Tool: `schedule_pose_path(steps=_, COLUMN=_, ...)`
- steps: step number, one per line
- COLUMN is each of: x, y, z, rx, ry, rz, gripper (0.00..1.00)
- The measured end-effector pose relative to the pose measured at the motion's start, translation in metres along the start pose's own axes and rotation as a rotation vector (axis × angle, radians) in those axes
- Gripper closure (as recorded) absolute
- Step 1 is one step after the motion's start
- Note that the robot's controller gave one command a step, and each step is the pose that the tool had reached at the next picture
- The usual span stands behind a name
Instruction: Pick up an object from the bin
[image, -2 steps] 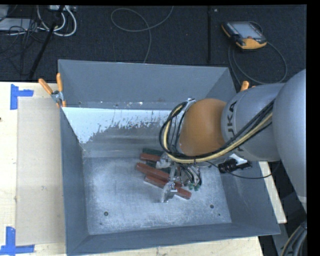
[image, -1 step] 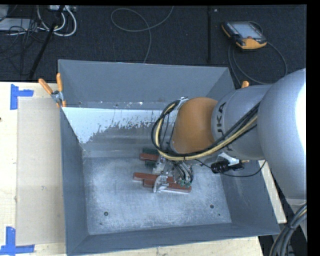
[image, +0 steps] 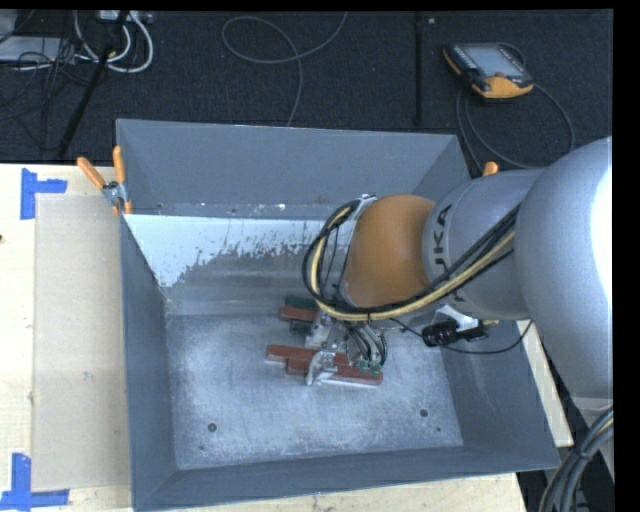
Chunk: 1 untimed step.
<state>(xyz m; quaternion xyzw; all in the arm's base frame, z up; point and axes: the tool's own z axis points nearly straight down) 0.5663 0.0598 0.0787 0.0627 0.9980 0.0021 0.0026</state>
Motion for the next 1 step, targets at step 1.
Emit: schedule_pose_path(steps=1, x=0.0, y=-0.019, z=-0.1506, rx=0.004, ry=0.004, rz=-0.002, gripper=1.0)
